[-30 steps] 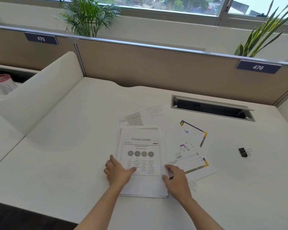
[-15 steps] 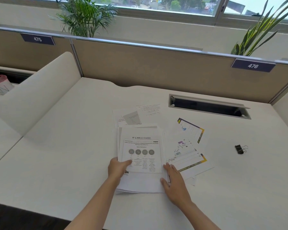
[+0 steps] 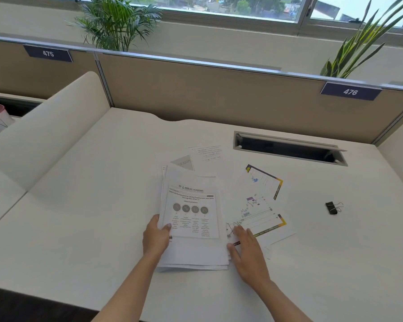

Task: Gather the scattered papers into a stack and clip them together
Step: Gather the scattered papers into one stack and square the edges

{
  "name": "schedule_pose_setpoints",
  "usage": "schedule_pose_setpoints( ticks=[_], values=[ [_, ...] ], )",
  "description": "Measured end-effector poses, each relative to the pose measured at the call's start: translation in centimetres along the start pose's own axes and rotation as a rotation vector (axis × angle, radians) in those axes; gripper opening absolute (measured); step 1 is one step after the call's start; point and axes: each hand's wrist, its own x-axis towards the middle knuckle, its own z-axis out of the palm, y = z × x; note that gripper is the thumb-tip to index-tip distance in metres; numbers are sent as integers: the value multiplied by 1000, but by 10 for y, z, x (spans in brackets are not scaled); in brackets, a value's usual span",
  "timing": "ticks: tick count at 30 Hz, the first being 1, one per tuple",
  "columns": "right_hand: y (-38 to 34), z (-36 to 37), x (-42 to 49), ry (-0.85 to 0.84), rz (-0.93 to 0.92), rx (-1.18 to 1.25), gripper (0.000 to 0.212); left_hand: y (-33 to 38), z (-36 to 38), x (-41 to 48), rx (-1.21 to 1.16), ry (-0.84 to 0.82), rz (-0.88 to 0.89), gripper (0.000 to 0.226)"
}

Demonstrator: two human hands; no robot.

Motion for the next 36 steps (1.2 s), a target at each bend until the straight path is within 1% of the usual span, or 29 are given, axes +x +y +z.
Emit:
schedule_pose_setpoints(
  ticks=[2,5,10,13,16,18,20,21,23,25,27,28,30,32,33,35,36],
  values=[
    [9,-5,2,-17,14,-75,64,-2,-7,5,-35,2,10,42],
    [25,-17,7,-60,37,-148,71,-8,-21,13,-67,-8,24,40],
    [46,-44,22,-85,90,-152,69,-18,-35,24,-100,-19,-27,51],
    [54,-60,28,-30,136,-98,69,-21,-35,24,-127,-55,-39,53],
    [55,-65,29,98,230,-43,72,-21,-29,20,-147,-72,-29,55],
    [50,-62,28,142,364,-106,83,-20,-25,18,-157,-98,-22,52],
    [44,-57,26,114,467,-157,104,-18,-20,17,-163,-124,-25,53],
    [42,-54,25,85,480,-173,112,-17,-19,17,-164,-128,-25,54],
    [39,-50,25,27,470,-196,117,-13,-14,17,-155,-127,-18,55],
    [38,-49,27,1,466,-178,117,-6,-9,16,-129,-137,-6,50],
    [39,-51,28,-7,471,-165,116,1,-4,14,-84,-164,26,40],
    [39,-52,28,-8,473,-160,115,5,0,14,-59,-181,46,39],
    [41,-55,27,-11,476,-148,111,14,10,14,-19,-218,80,45],
    [44,-56,26,-8,465,-138,101,25,22,13,37,-246,121,49],
    [45,-56,25,-1,453,-131,94,30,29,13,64,-261,150,48],
    [44,-55,24,14,435,-104,81,40,43,11,96,-296,214,39],
    [44,-54,23,20,432,-87,78,45,50,11,112,-313,235,35]
  ],
)
